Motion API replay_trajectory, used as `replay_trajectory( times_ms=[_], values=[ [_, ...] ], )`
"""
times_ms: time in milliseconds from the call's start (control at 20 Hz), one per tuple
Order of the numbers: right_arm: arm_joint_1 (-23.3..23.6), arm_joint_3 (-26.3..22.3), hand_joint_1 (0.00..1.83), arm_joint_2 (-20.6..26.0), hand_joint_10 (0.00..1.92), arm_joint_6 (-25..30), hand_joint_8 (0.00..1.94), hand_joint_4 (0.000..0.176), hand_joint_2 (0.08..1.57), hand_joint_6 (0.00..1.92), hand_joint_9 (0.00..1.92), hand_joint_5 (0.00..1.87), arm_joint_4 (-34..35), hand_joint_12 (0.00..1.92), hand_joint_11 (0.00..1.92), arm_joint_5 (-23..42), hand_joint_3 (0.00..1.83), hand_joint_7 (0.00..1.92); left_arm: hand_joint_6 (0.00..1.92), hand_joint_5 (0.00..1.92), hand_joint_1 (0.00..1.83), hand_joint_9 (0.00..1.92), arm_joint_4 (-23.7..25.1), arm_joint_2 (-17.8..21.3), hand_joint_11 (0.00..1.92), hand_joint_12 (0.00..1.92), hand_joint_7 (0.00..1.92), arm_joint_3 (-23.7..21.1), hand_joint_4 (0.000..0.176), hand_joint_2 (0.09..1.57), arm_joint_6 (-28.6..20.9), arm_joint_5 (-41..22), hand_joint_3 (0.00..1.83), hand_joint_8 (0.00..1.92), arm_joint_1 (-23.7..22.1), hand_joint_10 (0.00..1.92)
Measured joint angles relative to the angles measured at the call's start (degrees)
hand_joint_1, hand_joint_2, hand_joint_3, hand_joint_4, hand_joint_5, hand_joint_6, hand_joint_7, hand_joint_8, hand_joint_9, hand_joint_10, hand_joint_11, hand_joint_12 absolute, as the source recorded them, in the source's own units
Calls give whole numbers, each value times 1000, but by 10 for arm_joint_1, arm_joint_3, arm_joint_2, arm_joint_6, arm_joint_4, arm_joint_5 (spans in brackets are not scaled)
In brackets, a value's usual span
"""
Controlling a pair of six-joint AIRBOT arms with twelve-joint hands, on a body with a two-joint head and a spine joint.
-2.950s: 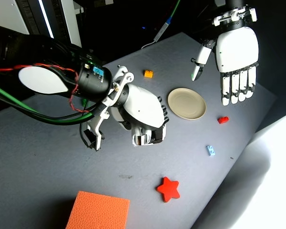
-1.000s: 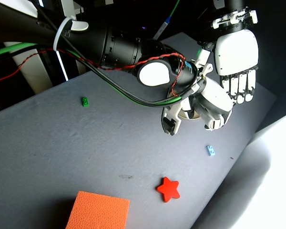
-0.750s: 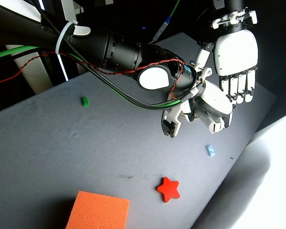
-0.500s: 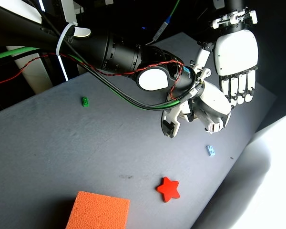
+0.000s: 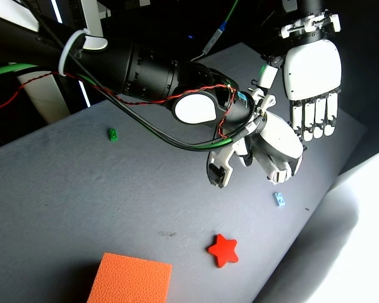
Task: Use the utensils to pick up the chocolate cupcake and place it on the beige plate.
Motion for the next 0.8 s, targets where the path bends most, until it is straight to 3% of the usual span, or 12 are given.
replay_trajectory(
  times_ms=[150, 250, 350, 450, 550, 650, 800],
  values=[
    [6, -14, 1314, 18, 1543, 9, 1455, 0, 1258, 1456, 738, 611, 0, 1737, 872, -4, 0, 712, 3, 149, 102, 132, 0, 0, 0, 248, 134, 0, 0, 1138, 0, 0, 1, 5, 0, 4],
    [9, -40, 1315, 44, 1570, 10, 1448, 0, 1256, 1419, 734, 630, 0, 1756, 855, -5, 0, 704, 0, 147, 134, 155, 0, 0, 0, 304, 155, 0, 0, 1132, 0, 0, 0, 5, 0, 8],
    [10, -84, 1319, 86, 1509, 11, 1400, 0, 1253, 1516, 755, 584, 0, 1719, 841, -6, 0, 733, 0, 121, 158, 133, 0, 0, 0, 272, 131, 0, 0, 1131, 0, 0, 0, 0, 0, 0],
    [9, -106, 1310, 111, 1592, 11, 1446, 0, 1269, 1513, 711, 574, 0, 1794, 800, -12, 2, 705, 2, 152, 159, 176, 0, 0, 0, 406, 170, 0, 0, 1121, 0, 0, 0, 2, 0, 3],
    [2, -125, 1310, 130, 1596, 10, 1435, 0, 1264, 1471, 698, 628, 0, 1810, 815, -16, 0, 702, 1, 126, 166, 143, 0, 0, 0, 345, 138, -1, 0, 1128, 0, 0, 2, 2, 0, 1],
    [-9, -160, 1308, 163, 1570, 8, 1439, 0, 1273, 1580, 707, 553, 0, 1770, 789, -23, 3, 703, 0, 98, 184, 126, 0, 0, 0, 245, 105, -1, 0, 1130, 0, 1, 0, 1, 0, 0],
    [-22, -207, 1306, 205, 1590, 2, 1447, 0, 1277, 1578, 697, 550, 0, 1775, 795, -24, 3, 698, 1, 110, 170, 140, -1, 0, 0, 271, 128, -1, 0, 1131, 0, -1, 1, 3, 0, 2]
  ],
)
